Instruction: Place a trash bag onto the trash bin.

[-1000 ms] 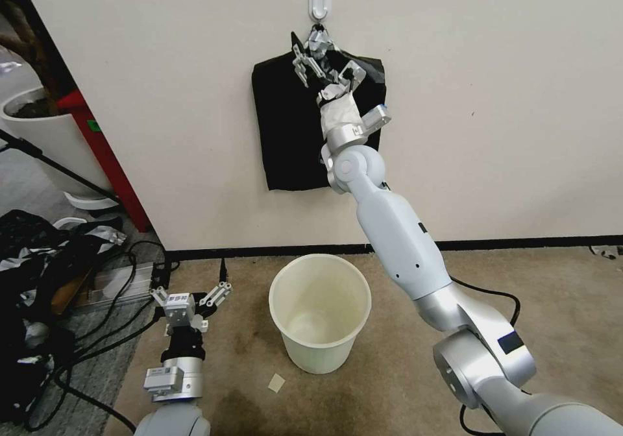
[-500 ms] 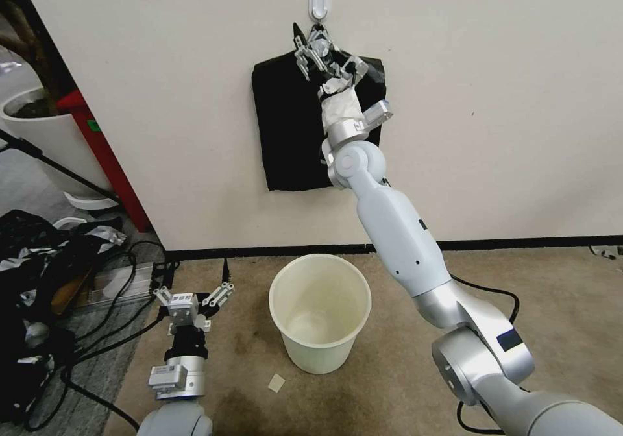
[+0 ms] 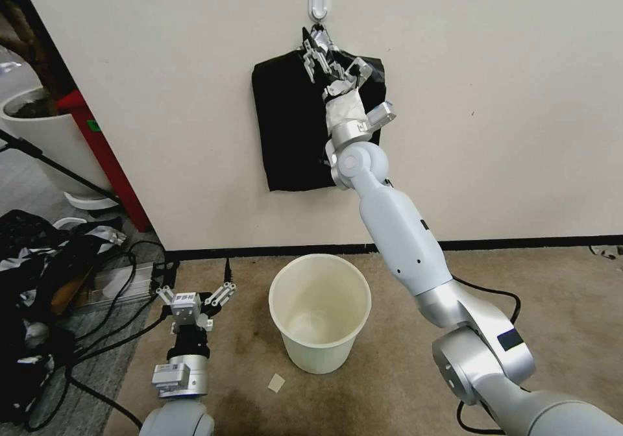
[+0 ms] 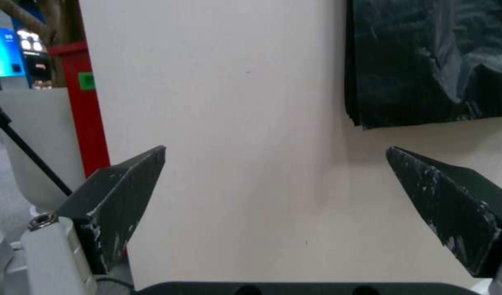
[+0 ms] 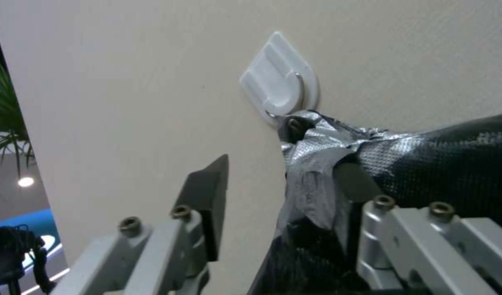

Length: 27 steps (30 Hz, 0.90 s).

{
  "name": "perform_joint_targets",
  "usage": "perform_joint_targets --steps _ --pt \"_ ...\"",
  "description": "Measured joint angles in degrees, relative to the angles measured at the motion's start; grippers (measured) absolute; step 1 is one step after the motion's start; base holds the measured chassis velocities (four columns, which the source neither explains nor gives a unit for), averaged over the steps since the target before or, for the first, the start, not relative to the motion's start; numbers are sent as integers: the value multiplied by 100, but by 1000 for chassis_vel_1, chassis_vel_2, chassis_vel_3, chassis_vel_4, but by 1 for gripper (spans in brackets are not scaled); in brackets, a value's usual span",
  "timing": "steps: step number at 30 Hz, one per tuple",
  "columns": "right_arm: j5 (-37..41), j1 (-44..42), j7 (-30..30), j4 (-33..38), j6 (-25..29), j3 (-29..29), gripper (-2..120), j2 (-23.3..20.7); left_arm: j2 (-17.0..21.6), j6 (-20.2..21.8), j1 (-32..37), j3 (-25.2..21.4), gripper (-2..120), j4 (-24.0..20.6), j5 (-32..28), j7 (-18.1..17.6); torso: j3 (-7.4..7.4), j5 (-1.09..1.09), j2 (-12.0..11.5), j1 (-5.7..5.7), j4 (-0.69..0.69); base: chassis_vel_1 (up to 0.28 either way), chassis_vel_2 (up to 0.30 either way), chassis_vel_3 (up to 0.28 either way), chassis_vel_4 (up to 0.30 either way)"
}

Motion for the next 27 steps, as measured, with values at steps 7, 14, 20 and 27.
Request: perform_joint_targets --steps 7,14,20,27 --pt "-11 -13 11 -27 24 13 18 -12 -10 -51 0 31 100 39 33 -13 0 0 0 0 0 0 0 0 0" --pt "-16 -31 13 -62 108 20 0 -51 -22 -88 -19 59 100 94 65 -33 0 0 0 0 0 0 0 0 0" --pt "-13 -197 -96 43 235 99 0 -90 -32 -115 -43 73 100 155 68 -46 0 0 0 0 0 0 0 0 0" --pt "-10 -933 -531 621 452 176 0 -205 -48 -144 -113 112 100 238 64 -71 -1 0 0 0 1 0 0 0 0"
